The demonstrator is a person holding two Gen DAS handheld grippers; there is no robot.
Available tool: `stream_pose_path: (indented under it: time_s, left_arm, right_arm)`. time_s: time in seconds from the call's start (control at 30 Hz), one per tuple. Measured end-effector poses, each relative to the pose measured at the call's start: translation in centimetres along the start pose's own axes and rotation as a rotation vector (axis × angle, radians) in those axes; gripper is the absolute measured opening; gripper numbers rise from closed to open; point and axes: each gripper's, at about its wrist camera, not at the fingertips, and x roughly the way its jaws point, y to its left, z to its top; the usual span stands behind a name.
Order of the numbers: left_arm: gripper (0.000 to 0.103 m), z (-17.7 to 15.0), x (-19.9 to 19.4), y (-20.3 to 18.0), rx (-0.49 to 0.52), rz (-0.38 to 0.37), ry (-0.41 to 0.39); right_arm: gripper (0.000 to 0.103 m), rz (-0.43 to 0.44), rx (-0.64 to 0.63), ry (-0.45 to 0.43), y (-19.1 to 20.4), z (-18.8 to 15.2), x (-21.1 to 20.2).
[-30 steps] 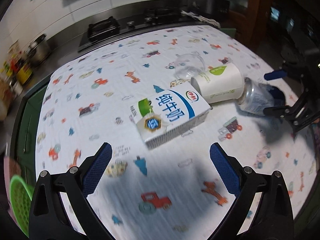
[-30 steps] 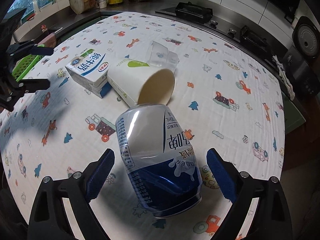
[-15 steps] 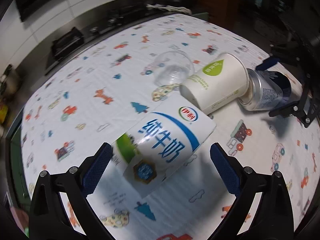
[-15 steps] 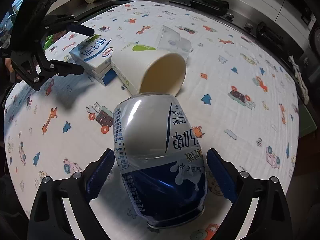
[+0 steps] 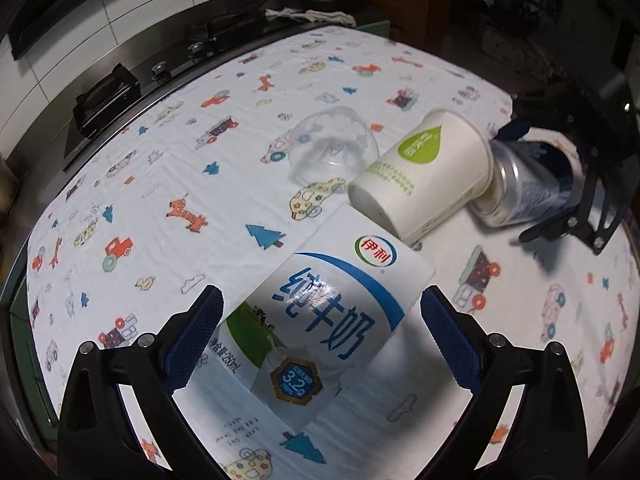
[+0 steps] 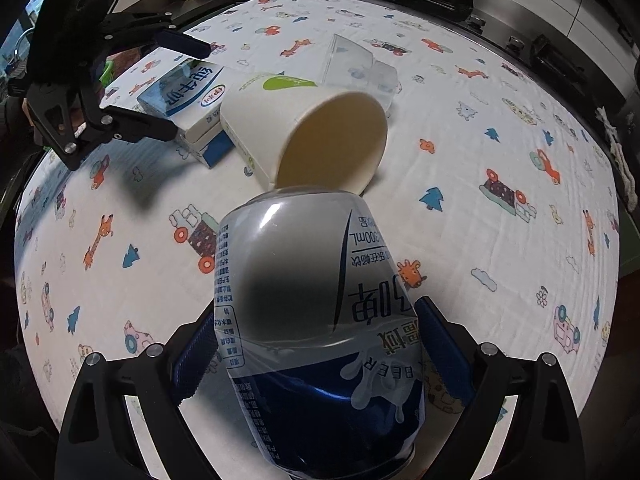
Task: Collect trash
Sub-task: 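Grasp the crushed blue-and-silver can with the right tool while the left tool grasps the white milk carton, then lift the can and the milk carton and carry them toward the green basket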
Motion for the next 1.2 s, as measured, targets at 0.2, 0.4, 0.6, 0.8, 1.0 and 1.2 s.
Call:
stream_pose_path:
  time_s: [0.2, 0.4, 0.6, 0.8, 1.0, 1.2]
  left_arm:
    - [0.098, 0.4, 0.9, 0.2, -0.012, -0.052, 0.007]
    - [0.097, 0.1, 0.5, -0.9, 0.011, -0.079, 0.015]
    - [0.096, 0.6, 0.6, -1.5, 0.045, -0.052, 0.040]
    - [0.098, 0.4, 1.6, -1.1, 0.026, -0.048, 0.059]
    - [0.092, 0.1, 1.2, -1.5, 0.016, -0.024, 0.033]
    - [0.079, -0.8, -0.4, -2.3, -0.038, 0.022, 0.022]
  right_arm:
    - [0.090, 0.010, -0.004, 0.003, 0.0, 0.1, 0.3]
    - [0.089, 0.030, -0.001, -0.003, 0.1, -0.2, 0.2]
    - [0.077, 0.047, 0.007, -0.009, 0.2, -0.3, -0.1]
    - [0.073, 0.049, 0.027, -0.026, 0.1, -0.3, -0.4]
    - [0.071, 0.052, 0.058, -0.041, 0.4, -0.3, -0.5]
    - [0.071, 0.040, 0.077, -0.071, 1.8, -0.9, -1.6]
